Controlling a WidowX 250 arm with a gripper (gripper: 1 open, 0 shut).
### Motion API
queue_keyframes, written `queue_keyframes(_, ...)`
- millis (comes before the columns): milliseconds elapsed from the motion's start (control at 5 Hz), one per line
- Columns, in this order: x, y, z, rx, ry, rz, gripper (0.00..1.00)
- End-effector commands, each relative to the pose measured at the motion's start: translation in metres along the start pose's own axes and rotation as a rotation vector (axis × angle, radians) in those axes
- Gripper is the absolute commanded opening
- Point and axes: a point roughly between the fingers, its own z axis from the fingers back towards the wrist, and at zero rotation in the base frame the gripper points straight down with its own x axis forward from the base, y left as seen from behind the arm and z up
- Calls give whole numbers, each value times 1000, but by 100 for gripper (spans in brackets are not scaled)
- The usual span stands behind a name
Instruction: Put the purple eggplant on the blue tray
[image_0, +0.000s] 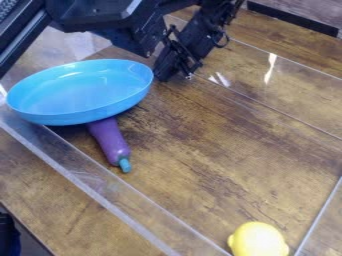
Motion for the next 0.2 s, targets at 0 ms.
queue_keyframes(0, -12, 17, 15, -3, -42, 56, 0)
